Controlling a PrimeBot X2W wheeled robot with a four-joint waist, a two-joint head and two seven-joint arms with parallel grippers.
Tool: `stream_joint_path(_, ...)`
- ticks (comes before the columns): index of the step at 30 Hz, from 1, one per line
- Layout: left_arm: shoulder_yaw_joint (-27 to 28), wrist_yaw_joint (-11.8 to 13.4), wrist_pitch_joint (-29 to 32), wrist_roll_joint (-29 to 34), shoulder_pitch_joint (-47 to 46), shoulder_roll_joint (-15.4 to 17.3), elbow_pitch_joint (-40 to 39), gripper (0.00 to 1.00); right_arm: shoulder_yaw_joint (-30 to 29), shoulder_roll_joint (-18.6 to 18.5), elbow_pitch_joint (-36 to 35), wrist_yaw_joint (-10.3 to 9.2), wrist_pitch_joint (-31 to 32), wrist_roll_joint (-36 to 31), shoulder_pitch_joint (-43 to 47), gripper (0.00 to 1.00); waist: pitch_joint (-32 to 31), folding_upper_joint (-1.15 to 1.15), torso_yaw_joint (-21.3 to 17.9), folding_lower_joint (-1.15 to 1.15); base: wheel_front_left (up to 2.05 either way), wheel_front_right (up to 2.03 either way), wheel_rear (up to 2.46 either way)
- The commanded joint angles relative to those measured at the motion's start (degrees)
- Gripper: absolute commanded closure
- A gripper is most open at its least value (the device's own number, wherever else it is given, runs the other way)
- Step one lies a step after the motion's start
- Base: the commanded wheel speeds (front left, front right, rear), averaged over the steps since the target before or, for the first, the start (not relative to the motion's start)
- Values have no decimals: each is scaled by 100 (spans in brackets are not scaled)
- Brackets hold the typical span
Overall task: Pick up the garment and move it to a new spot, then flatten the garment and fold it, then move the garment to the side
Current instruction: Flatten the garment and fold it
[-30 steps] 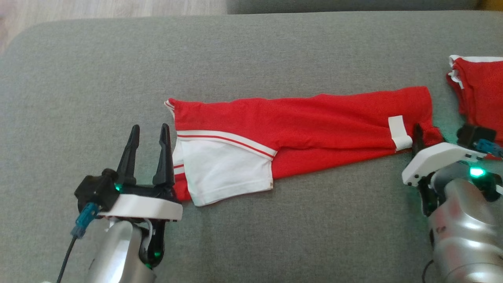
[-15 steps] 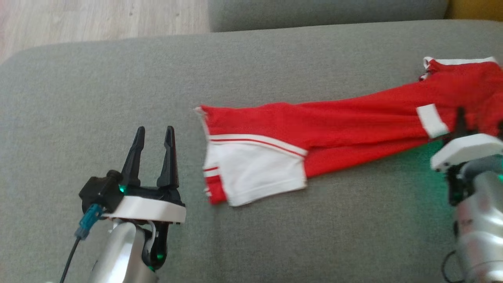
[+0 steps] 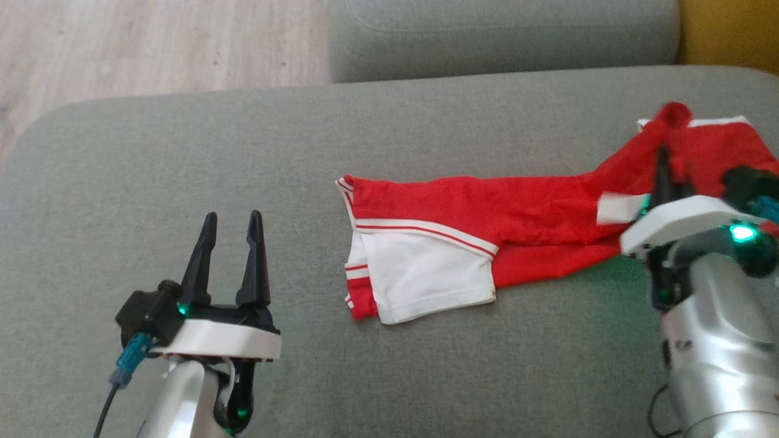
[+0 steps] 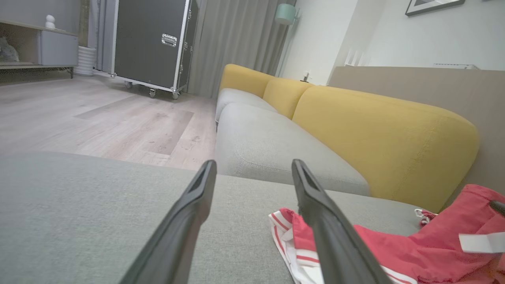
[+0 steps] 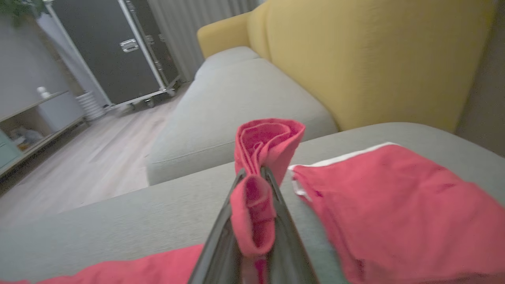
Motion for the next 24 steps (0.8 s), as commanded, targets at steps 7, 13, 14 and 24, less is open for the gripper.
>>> stream_joint_path(7, 266, 9, -37, 66, 7, 115, -201, 0, 1459, 228, -682, -4, 272, 930, 149, 100, -418, 0, 373, 0, 0, 0, 0)
stream_joint_path(13, 219, 9, -37, 69, 95, 152, -164, 0, 3025, 233, -968, -4, 353, 2166, 417, 100, -618, 0, 685, 0, 0, 0, 0)
stream_joint_path(14, 207, 9, -37, 67, 103, 160, -157, 0, 3232, 233, -970, -4, 333, 2289, 429, 100, -631, 0, 732, 0, 0, 0, 0)
stream_joint_path(24, 47, 9, -37, 11, 14, 157, -92, 0, 4669, 234, -365, -4, 26, 3619, 243, 100, -418, 0, 1125, 0, 0, 0, 0)
